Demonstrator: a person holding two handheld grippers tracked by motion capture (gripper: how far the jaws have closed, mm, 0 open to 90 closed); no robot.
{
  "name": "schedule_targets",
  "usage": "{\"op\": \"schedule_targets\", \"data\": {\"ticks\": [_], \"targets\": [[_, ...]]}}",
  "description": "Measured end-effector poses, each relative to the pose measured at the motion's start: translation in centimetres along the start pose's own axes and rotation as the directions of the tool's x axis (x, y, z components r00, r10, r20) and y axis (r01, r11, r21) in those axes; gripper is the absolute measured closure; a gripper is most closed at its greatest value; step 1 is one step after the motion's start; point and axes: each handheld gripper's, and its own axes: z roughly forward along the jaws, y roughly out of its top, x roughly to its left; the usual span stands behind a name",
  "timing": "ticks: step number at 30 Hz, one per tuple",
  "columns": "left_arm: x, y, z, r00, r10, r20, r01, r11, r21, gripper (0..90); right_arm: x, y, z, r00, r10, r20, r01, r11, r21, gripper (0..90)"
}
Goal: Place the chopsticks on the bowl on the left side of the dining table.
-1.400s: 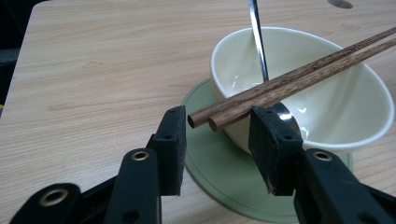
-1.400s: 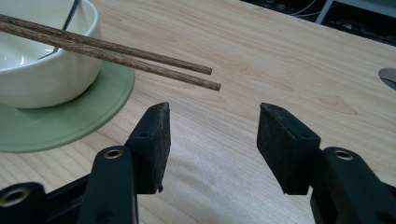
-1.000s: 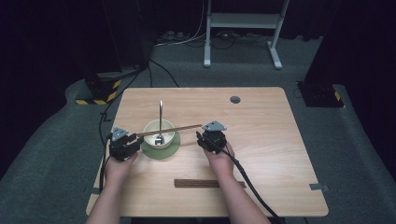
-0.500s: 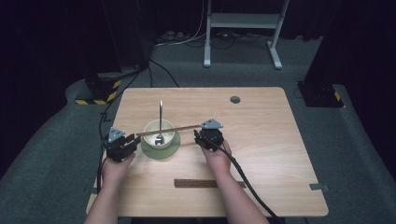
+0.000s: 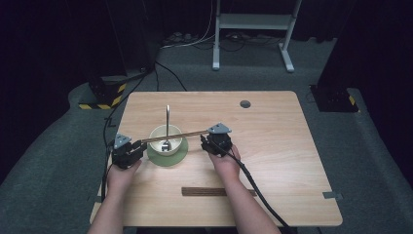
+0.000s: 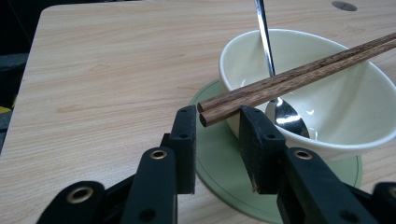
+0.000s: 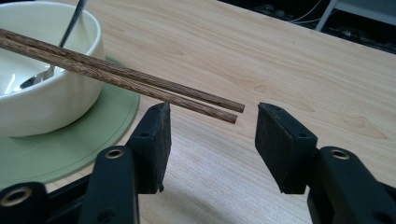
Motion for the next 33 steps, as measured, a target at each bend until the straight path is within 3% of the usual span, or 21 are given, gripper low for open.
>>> {"op": "schedule_targets", "data": {"ticks": [15,18,19,25,33], "targets": [[0.5,-0.2,0.5,0.9993,-0.037,0.009,0.037,0.9993,-0.005,68.9,0.9,0.1,-0.2,0.9985,-0.055,-0.008,0.055,0.998,0.009,50.2],[0.7,-0.2,0.5,0.9994,-0.034,0.009,0.034,0.9994,-0.006,68.8,1.1,-0.1,-0.3,0.999,-0.045,-0.005,0.045,0.999,0.011,51.1],[0.8,-0.2,0.5,0.9993,-0.036,0.009,0.036,0.9993,-0.008,68.7,1.0,0.0,-0.3,0.9979,-0.064,-0.004,0.064,0.998,0.006,51.3],[1.1,-0.2,0.6,0.9987,-0.048,0.019,0.048,0.9987,-0.018,68.8,1.5,-0.3,-0.5,0.9991,-0.041,-0.008,0.041,0.999,0.013,51.8],[1.2,-0.2,0.6,0.9985,-0.052,0.019,0.052,0.9983,-0.025,68.3,1.6,-0.4,-0.9,0.9979,-0.065,0.005,0.065,0.998,-0.001,51.0]]}}
